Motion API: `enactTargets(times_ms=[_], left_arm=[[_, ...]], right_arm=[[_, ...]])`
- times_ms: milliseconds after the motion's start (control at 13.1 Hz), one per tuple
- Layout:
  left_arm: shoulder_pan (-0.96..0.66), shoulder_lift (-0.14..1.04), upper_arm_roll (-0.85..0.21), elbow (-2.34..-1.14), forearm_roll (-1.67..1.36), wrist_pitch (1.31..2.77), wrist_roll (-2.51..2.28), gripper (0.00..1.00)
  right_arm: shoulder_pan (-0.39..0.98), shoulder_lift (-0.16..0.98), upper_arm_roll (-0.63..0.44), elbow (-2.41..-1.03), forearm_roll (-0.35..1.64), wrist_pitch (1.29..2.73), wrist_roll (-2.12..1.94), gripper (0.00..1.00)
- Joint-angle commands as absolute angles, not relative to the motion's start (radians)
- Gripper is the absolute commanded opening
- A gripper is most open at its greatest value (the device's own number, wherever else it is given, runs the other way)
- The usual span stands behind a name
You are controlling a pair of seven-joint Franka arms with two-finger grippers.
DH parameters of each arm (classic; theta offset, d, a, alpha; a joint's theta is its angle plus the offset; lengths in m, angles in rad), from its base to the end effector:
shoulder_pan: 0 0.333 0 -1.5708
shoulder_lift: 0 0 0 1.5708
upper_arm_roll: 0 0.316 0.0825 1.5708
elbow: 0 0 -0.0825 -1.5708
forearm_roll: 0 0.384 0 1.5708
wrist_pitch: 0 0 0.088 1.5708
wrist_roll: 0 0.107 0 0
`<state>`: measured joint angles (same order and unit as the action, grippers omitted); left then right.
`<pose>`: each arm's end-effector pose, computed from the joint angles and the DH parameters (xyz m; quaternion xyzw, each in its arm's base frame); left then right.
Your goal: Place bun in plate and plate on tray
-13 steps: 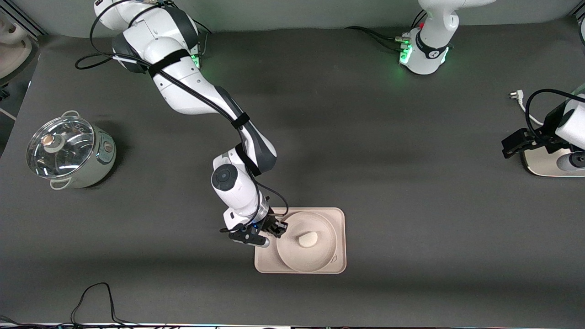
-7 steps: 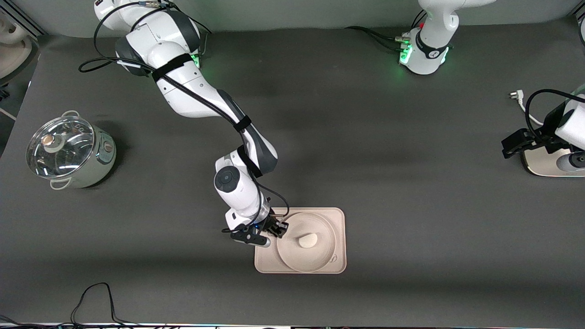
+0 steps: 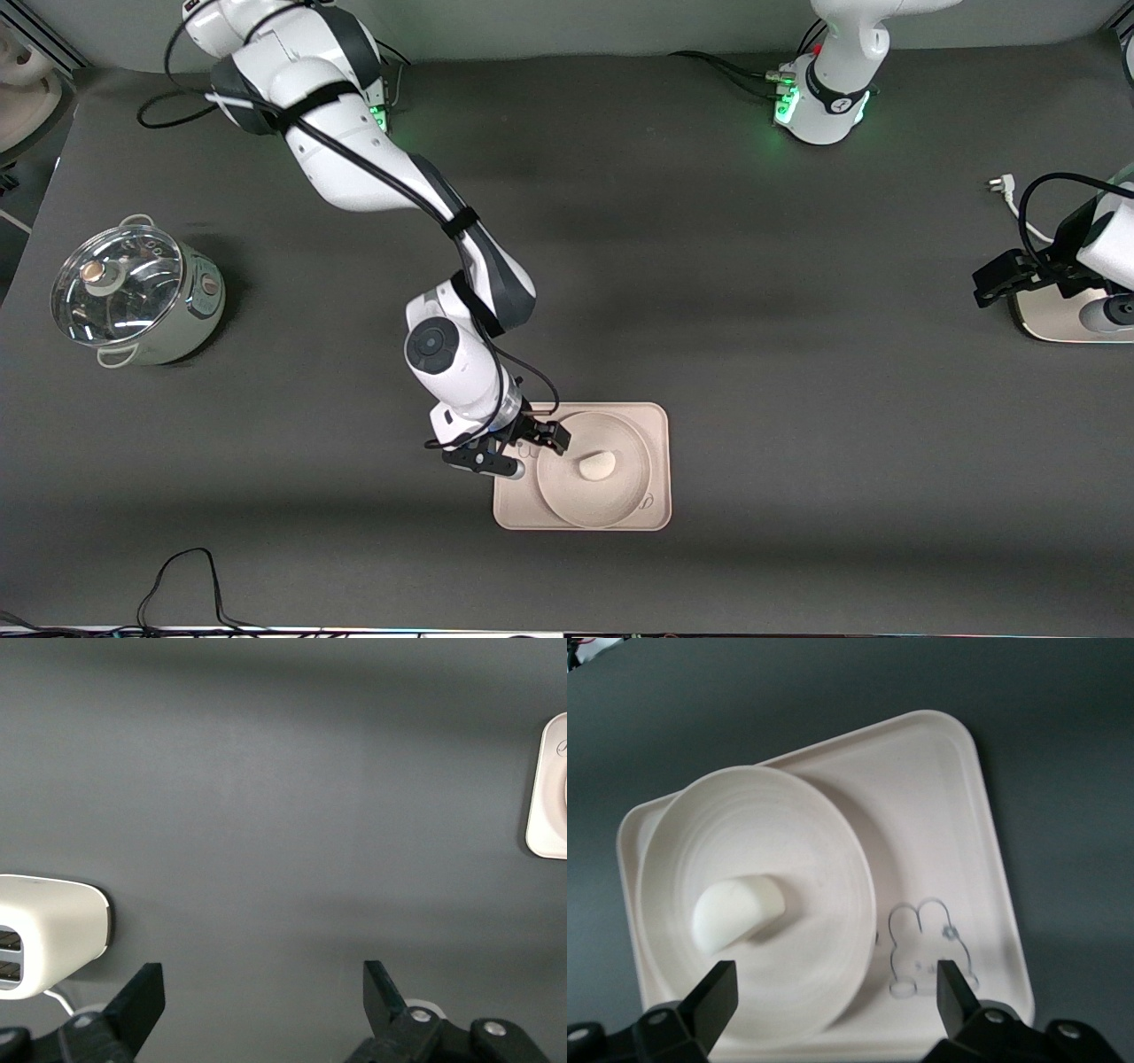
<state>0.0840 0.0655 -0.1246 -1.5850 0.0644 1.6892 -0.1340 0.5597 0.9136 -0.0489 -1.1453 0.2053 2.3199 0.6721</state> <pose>0.5842 -0.0153 0.5915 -0.9985 -0.0437 -0.0220 0.0262 0.6821 0.4011 0.2735 -0.9811 0.1269 -0.0715 0.1271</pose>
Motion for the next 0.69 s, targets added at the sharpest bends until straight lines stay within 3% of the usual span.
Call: enactTargets(times_ms=[0,306,613], left_arm=[[0.083,0.067,-0.124,-1.572,0.072,1.692,-0.132,1.00],[0.083,0.067,-0.124,-1.572,0.071,1.692,-0.132,1.00],[0.083,0.067,-0.124,-1.572,0.071,1.692,-0.132,1.00]], right_arm=[[0.548,0.745,-0.067,-1.180,0.218,2.078,0.669,1.00],[0.441,0.518,-0.058,-1.215,0.181,1.763,0.650,1.00],[0.277,0.225,-0.041,-1.438,0.140,1.687,0.392,1.00]])
